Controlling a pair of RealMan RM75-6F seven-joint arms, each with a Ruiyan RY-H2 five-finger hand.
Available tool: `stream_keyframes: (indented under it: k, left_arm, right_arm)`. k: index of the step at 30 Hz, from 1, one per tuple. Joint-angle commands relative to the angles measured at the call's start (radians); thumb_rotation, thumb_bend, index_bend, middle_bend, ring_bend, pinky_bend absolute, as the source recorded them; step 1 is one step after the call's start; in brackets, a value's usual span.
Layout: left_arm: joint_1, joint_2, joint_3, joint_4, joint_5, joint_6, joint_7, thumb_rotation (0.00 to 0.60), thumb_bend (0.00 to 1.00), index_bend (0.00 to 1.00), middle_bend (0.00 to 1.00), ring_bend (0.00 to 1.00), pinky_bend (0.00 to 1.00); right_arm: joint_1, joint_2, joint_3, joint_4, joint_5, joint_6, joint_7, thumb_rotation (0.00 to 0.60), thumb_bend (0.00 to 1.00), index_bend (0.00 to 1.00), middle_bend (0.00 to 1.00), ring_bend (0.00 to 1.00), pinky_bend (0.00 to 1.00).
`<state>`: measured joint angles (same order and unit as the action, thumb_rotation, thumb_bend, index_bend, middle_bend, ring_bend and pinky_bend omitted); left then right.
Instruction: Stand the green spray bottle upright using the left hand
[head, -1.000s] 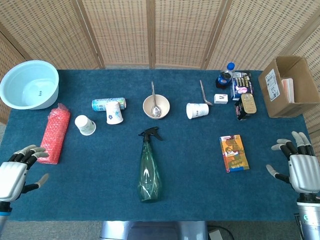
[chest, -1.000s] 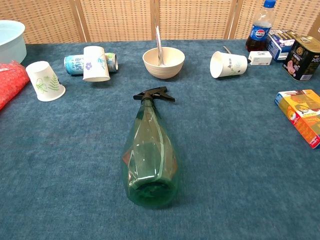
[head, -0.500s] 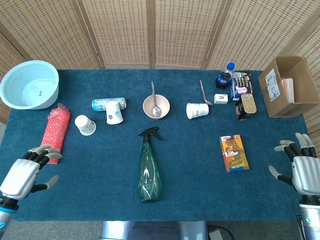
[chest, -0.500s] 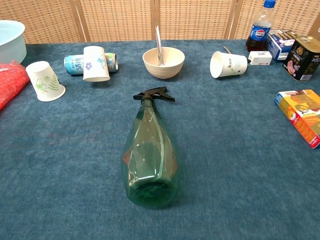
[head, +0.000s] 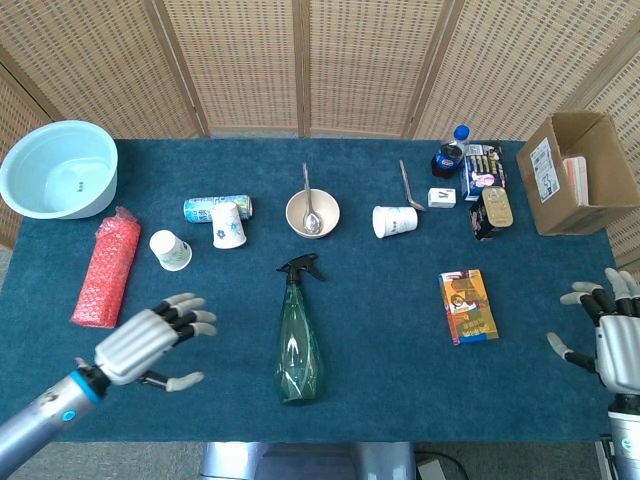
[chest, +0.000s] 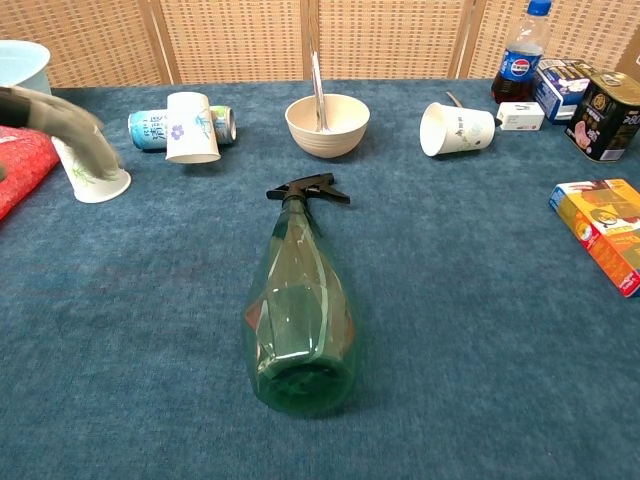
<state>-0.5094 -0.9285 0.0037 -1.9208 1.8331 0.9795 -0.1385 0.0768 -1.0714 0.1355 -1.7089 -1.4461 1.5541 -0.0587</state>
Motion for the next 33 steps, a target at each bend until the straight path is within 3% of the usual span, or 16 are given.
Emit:
stream_keyframes:
  k: [1,9,24,28,33]
  left_arm:
    - [-0.126,-0.055,-0.032,-0.006,0.012,-0.129,-0.061,0.000,0.30,0.23,0.20,0.10,0.08]
    - [-0.306,-0.211,-0.082,0.055,-0.005,-0.274,-0.124,0.000,0.31,0.24,0.21,0.10,0.08]
    - [-0.515,-0.533,-0.131,0.247,-0.068,-0.389,-0.106,0.000,0.31,0.26,0.22,0.08,0.09]
    - [-0.562,-0.596,-0.132,0.290,-0.094,-0.419,-0.122,0.000,0.31,0.28,0.25,0.13,0.15]
    - [-0.585,-0.612,-0.121,0.306,-0.101,-0.405,-0.138,0.000,0.31,0.30,0.32,0.22,0.25]
  right_arm:
    - [-0.006,0.005,0.001,-0.004,0.003,0.007,0.000,0.600,0.23,0.39,0.30,0.06,0.10]
    - [-0.026,0.020,0.005,-0.002,0.020,0.025,0.019,0.600,0.23,0.39,0.30,0.06,0.10]
    - [-0.059,0.038,0.007,0.012,0.043,0.047,0.055,0.600,0.23,0.39,0.30,0.05,0.10]
    - [-0.065,0.041,0.008,0.013,0.047,0.050,0.059,0.600,0.23,0.39,0.30,0.05,0.10]
    - [-0.067,0.039,0.006,0.017,0.048,0.047,0.062,0.600,0.23,0.39,0.30,0.06,0.10]
